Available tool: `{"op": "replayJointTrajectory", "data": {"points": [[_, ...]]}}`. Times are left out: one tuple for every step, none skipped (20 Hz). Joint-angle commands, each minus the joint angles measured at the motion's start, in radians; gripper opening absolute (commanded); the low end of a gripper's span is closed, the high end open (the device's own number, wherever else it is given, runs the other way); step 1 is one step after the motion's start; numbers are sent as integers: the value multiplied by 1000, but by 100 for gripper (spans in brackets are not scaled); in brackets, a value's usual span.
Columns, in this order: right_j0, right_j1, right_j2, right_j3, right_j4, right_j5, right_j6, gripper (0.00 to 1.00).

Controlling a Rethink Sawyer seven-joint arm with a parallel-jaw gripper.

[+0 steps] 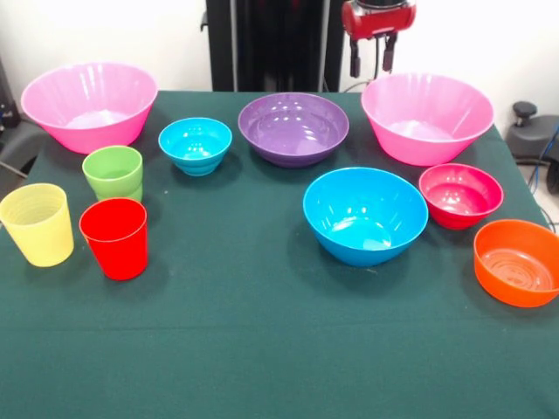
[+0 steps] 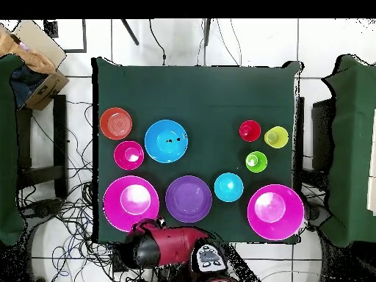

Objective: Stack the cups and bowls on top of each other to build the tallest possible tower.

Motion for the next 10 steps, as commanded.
{"op": "replayJointTrajectory", "data": {"points": [[4,55,13,-84,-45,-22,110,100],[6,56,12,-86,-45,-21,109,100],[6,56,12,-86,-45,-22,109,100],[4,56,14,-84,-45,-23,109,100],[3,55,14,-84,-45,-20,108,100],[-1,54,17,-80,-46,-21,108,100],[-3,54,18,-80,-46,-21,108,100],[-2,53,17,-81,-46,-19,107,100],[0,53,15,-82,-46,-19,107,100],[2,50,13,-82,-45,-15,107,100]]}}
